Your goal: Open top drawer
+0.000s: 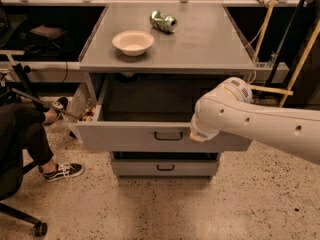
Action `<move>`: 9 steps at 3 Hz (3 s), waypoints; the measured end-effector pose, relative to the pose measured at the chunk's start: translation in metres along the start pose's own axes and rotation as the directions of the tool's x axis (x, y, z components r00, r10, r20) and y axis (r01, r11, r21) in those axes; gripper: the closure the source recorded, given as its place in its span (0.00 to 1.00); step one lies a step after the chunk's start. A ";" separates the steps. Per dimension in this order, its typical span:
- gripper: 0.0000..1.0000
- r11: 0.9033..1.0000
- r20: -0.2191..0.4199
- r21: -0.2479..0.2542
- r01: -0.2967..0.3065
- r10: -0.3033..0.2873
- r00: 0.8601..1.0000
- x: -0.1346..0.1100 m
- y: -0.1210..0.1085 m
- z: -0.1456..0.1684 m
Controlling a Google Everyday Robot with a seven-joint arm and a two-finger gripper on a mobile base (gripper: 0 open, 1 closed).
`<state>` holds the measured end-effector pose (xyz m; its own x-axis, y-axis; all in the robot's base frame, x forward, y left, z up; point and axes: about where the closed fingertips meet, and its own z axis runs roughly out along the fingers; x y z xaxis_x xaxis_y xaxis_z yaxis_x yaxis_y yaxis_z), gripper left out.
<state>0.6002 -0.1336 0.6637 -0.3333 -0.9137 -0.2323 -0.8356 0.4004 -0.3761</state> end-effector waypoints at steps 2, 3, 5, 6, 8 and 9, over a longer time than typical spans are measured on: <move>1.00 1.000 0.001 0.000 -0.012 0.012 1.000 0.002 0.006 -0.004; 1.00 1.000 0.002 -0.009 -0.008 0.008 1.000 0.004 0.009 -0.005; 1.00 1.000 0.002 -0.015 -0.009 0.009 1.000 0.006 0.013 -0.009; 1.00 1.000 0.013 -0.015 -0.025 0.025 1.000 0.003 0.015 -0.014; 1.00 0.999 0.012 -0.014 -0.040 0.040 0.999 0.010 0.024 -0.019; 1.00 0.999 0.012 -0.014 -0.040 0.040 0.999 0.009 0.022 -0.022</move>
Offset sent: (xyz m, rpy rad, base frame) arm -0.5003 -0.0783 -0.2724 0.3469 0.0103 -0.6669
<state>0.5688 -0.1344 0.6733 -0.3615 -0.8960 -0.2579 -0.8277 0.4357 -0.3536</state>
